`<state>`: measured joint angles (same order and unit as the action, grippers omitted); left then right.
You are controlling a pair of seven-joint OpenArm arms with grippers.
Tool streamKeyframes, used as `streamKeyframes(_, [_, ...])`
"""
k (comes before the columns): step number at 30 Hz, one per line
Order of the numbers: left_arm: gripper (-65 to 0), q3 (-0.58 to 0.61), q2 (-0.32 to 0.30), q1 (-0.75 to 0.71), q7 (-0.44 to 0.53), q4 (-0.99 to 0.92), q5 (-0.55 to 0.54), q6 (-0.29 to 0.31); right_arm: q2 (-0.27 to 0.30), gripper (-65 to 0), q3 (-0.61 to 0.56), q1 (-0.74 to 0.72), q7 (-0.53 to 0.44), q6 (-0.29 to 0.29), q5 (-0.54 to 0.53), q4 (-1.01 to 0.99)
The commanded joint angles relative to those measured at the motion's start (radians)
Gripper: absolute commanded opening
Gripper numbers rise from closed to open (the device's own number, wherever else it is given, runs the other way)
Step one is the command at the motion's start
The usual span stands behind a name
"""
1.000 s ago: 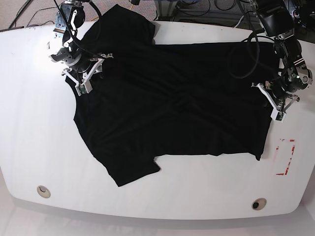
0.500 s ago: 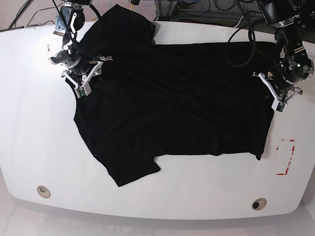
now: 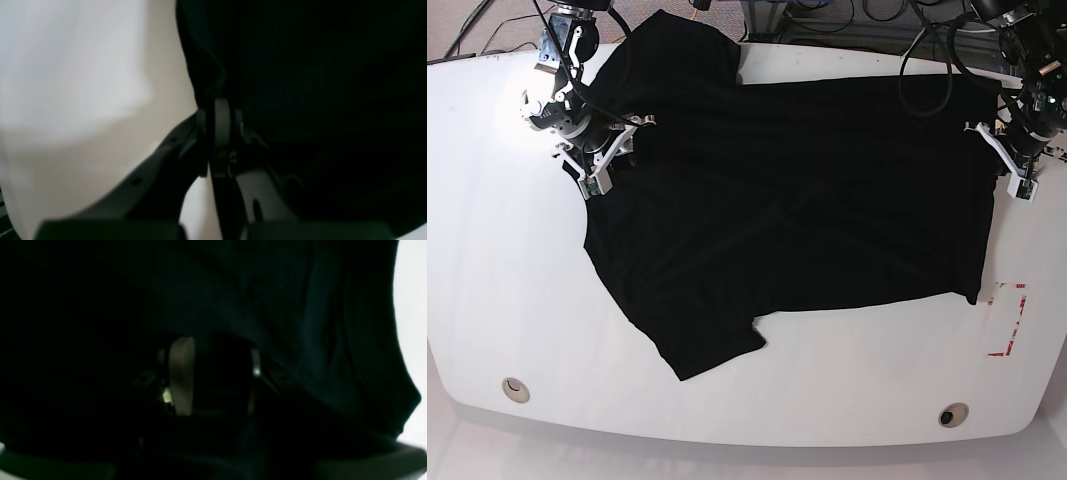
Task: Layout the t-shirt on the table in an organized manner, then fold the t-shirt properly
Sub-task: 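Grasp the shirt's shoulder edges with both grippers, then pull the grasped shoulders apart with both grippers, stretching the shirt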
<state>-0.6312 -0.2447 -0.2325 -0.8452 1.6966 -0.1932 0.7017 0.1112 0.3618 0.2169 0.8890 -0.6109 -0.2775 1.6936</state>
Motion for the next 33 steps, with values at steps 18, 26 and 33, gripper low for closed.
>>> streamKeyframes(18, [-58.3,-0.036,-0.12,0.064,0.016,-0.111,-0.005,-0.004,0.011,-44.1,0.003,-0.004,0.002,-0.007,-0.006,0.007])
streamKeyframes(26, [-22.5,-0.037,-0.127,0.064,0.016,-0.115,-0.005,-0.004,0.011,-44.1,0.003,-0.004,0.002,-0.007,-0.006,0.009])
streamKeyframes(33, [-12.6,-0.037,-0.14,0.075,0.016,-0.115,-0.007,-0.004,0.011,-44.1,0.003,-0.006,0.002,-0.005,-0.007,0.041])
